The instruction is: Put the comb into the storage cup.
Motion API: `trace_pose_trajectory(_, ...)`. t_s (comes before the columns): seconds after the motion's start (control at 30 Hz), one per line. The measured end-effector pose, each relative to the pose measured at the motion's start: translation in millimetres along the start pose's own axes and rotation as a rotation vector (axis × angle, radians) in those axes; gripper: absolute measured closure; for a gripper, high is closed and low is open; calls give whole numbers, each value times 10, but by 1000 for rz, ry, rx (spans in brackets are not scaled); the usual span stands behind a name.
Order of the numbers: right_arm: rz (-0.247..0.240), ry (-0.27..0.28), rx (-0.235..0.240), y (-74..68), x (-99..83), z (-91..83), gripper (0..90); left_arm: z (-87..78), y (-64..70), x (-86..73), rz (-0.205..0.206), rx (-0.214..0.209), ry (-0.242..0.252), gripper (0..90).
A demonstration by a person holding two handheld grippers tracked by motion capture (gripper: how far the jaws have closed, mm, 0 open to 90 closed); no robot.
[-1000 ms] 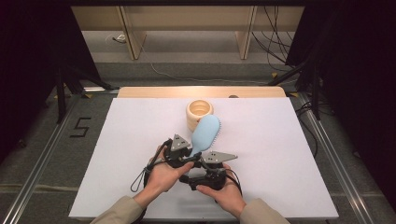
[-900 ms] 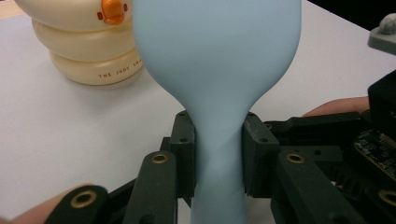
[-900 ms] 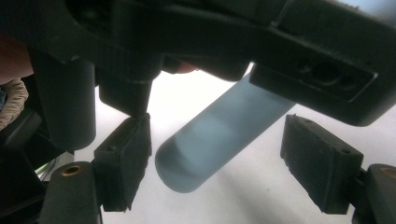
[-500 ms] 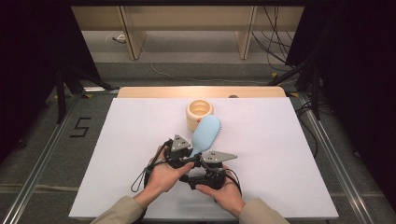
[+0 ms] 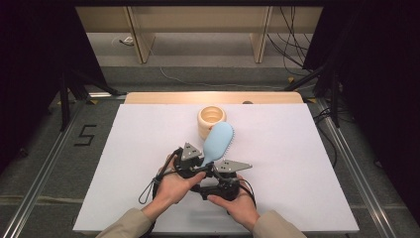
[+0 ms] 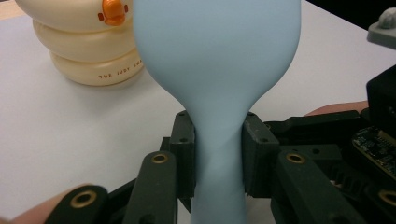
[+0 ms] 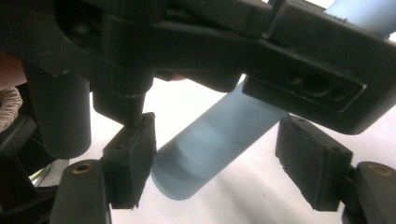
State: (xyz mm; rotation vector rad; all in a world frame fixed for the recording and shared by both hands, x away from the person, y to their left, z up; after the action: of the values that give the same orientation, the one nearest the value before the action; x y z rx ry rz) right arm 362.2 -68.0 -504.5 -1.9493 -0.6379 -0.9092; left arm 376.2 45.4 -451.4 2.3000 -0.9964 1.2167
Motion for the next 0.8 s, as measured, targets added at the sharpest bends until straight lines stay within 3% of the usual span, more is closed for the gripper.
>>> trace_pose_trajectory(0.8,9,-11,15,-2,-3,-7,505,-8,1,5,-10,-1,7,692)
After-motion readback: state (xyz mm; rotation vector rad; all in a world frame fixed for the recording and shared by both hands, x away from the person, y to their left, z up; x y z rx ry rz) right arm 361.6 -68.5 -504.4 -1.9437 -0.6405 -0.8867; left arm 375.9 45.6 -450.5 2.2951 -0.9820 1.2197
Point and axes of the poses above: each handheld gripper's, and its own axes: z roughly forward along the jaws, x roughly out of its top, y roughly to its right, the point moved 3 cm from there along z, roughly forward along the jaws, and after that the axes turned 11 degrees about z, right-handed, at the moved point
